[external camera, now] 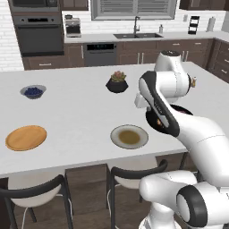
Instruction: Place one bun and one sausage from the bowl on each plate.
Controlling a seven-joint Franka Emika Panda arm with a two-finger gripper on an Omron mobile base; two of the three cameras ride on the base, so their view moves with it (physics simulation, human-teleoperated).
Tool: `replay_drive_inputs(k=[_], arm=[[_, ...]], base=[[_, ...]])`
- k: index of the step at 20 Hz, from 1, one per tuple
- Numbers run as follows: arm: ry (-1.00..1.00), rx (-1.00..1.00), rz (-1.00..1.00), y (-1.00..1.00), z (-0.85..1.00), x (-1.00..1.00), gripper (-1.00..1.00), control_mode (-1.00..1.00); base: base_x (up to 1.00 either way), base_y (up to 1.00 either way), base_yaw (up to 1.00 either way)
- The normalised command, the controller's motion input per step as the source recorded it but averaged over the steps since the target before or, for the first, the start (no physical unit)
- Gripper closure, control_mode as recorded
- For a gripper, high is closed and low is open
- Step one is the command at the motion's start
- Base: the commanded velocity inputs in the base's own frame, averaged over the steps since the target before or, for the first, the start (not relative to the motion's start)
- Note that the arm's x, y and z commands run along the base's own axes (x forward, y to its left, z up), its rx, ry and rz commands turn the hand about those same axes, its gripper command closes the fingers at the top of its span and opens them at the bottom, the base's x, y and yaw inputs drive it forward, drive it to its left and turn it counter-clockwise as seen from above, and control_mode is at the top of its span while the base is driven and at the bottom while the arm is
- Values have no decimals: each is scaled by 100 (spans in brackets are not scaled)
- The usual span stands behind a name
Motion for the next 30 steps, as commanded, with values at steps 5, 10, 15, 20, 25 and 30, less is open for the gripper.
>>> replay_drive_inputs(k=[5, 10, 15, 20, 25, 30], arm=[[0, 2, 0, -41, -6, -28, -100, -100], [6, 5, -11, -100, 0, -25, -100, -100], [12, 1, -23, -97, -4, 0, -100, -100], [7, 0, -21, -68, -18, 8, -100, -100], [4, 0, -14, -55, -23, 31, -100, -100], [1, 0, -5, -41, -36, 53, -100, -100]], base=[[0, 0, 0], [0, 0, 0], [0, 0, 0], [0, 0, 0], [0, 0, 0], [0, 0, 0]])
